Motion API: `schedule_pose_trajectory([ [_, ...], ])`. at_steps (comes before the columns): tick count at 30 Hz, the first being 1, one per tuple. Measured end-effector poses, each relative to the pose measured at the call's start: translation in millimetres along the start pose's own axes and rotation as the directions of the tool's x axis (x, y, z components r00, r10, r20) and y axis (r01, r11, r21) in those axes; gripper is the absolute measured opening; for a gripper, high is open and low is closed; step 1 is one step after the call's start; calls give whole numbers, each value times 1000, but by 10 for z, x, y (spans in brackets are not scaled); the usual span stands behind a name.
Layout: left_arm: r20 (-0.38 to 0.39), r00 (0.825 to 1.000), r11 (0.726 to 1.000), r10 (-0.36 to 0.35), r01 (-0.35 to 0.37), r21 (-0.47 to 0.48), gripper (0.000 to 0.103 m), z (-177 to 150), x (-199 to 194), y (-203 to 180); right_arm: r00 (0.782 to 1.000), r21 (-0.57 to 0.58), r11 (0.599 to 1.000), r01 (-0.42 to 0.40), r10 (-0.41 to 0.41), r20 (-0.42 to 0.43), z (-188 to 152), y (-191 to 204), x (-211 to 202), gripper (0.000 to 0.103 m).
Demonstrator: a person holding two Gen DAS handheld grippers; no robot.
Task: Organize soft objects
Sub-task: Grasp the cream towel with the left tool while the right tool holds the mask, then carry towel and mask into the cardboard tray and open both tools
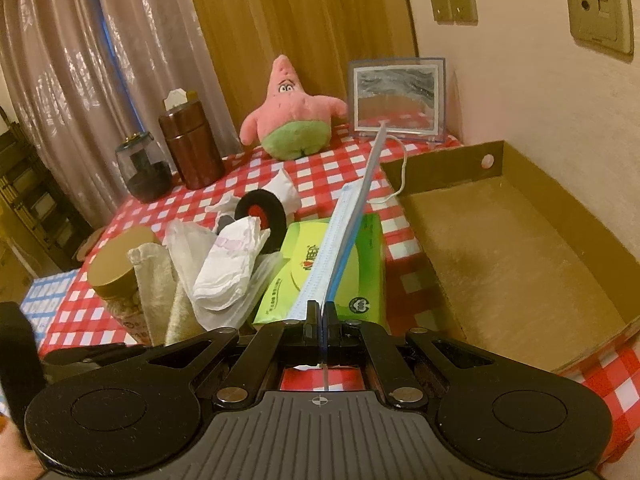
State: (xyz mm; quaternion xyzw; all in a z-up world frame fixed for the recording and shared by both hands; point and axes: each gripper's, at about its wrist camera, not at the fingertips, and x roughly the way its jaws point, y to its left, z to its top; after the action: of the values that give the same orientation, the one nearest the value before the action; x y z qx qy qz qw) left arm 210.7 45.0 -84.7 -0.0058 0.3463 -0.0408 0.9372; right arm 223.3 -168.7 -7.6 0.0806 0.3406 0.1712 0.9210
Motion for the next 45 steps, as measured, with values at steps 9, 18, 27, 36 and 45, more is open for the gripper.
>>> schedule_pose_trajectory([
  [9,88,994,998,-58,55,33,4,410,-582,10,1000,-17,1000,-8,8,30,61,41,-109,0],
  [18,159,984,996,-80,72,59,4,790,-1082,59,997,-42,999,-21,24,70,144,119,-268,0],
  [27,218,973,994,-71,52,91,4,1129,-1423,59,993,-59,998,-23,30,111,224,116,-446,0],
  [36,254,962,991,-103,77,112,4,1492,-1581,-10,991,-72,997,-28,37,126,233,107,-561,0],
  [45,298,945,985,-133,91,149,4,1785,-1865,-147,988,-82,996,-29,42,150,304,104,-695,0],
])
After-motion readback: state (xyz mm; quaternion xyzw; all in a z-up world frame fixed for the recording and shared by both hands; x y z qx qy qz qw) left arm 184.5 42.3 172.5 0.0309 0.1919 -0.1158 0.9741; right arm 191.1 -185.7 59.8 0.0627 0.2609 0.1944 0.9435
